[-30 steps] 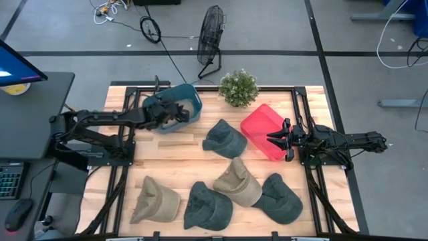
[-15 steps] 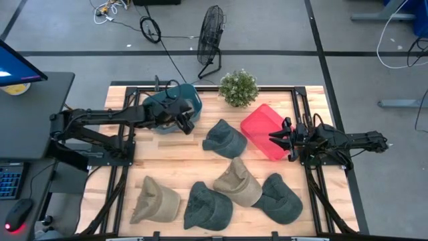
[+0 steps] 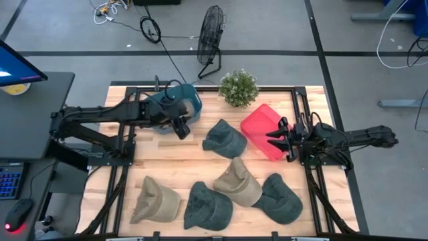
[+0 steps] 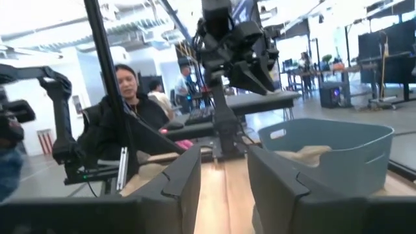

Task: Pick & Place hat
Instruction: Put the right brown cap into the blue bin

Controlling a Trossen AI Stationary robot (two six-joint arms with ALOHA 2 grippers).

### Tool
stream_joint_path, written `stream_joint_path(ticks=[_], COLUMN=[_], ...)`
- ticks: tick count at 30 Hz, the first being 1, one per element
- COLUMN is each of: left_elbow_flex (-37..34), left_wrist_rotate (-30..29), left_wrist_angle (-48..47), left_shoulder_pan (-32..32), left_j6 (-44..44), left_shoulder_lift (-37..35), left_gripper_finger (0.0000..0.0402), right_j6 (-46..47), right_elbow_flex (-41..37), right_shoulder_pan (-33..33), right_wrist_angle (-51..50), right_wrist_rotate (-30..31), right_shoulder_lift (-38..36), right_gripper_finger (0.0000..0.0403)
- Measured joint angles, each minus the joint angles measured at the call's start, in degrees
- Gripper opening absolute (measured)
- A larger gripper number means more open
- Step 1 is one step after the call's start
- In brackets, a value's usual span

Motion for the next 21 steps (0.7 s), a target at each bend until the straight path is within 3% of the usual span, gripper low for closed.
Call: stream_joint_path(ticks=[4, 11, 21], left_elbow_flex=[0.82, 0.82, 0.82], left_wrist_rotate=[-0.02, -0.04, -0.13], left_wrist_angle=[-2.8, -4.21, -4.19], left_shoulder_pan=[-1.82, -3.96, -4.19], left_j6=[-0.96, -0.94, -0.96], left_shoulder_lift=[0.0, 0.0, 0.0], left_gripper_finger=[0.0112, 0.0112, 0.0112], right_j6=[-0.07, -1.78, -7.67], right_elbow_flex=[4.32, 15.13, 33.7], right_shoulder_pan=[0.0, 0.03, 4.43], right_wrist_angle=[-0.06, -3.61, -23.66], right_wrist_rotate=[-0.33, -7.84, -16.47], right_shoulder_lift=[6.06, 20.29, 46.98], right_gripper_finger=[0.0134, 0.0134, 0.0134])
